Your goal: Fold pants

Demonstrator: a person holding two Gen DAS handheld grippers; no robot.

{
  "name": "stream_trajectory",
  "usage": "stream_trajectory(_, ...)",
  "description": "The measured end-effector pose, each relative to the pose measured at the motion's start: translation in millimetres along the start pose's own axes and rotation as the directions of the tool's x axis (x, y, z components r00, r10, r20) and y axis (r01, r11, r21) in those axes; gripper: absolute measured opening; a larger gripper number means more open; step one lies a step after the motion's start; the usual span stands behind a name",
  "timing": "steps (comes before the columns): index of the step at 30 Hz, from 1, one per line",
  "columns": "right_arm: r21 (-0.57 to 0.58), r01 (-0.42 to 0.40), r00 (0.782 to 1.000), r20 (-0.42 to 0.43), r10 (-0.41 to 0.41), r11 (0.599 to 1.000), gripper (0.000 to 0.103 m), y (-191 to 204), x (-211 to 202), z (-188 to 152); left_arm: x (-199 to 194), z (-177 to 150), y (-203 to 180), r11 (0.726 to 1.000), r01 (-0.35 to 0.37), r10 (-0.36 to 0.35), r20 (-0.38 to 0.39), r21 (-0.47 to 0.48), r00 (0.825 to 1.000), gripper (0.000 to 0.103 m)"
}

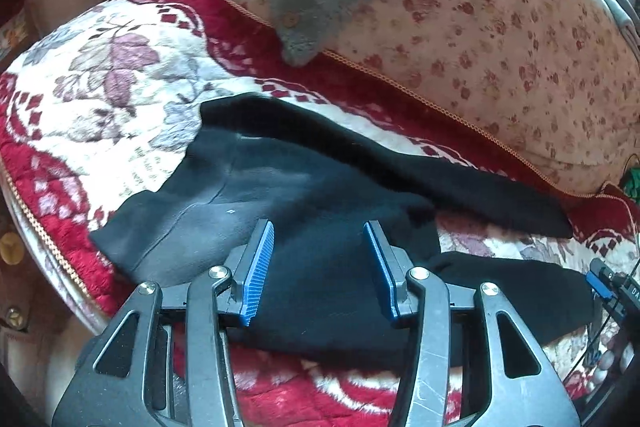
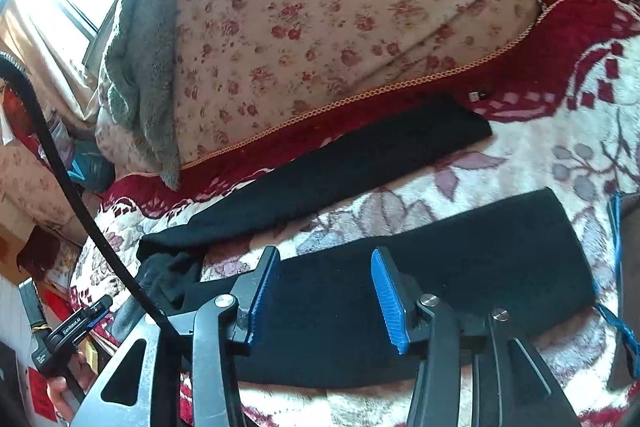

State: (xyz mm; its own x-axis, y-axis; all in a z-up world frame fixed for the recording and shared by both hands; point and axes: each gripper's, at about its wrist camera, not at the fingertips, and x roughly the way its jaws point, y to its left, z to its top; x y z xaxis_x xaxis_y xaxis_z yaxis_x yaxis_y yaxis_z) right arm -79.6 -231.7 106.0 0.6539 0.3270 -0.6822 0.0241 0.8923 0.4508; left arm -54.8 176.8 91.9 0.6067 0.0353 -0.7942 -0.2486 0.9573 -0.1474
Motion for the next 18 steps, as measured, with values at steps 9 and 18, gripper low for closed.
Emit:
stream_trajectory(9,0.085,-0.044,0.997,-0.051,0.049,0.995,0.048,-23.8,31.9,18.4,34.6,17.1,-13.1,0.998,0.067,-0.068,-0.046,-0.015,0.997,0.046)
stream_trajectory(18,0.264,-0.068,0.995,-0.053,0.084,0.962,0.050,-77.7,63.4,42.0,81.8,35.4,-13.8,0.989,0.123,-0.130,-0.105,-0.077,0.986,0.046)
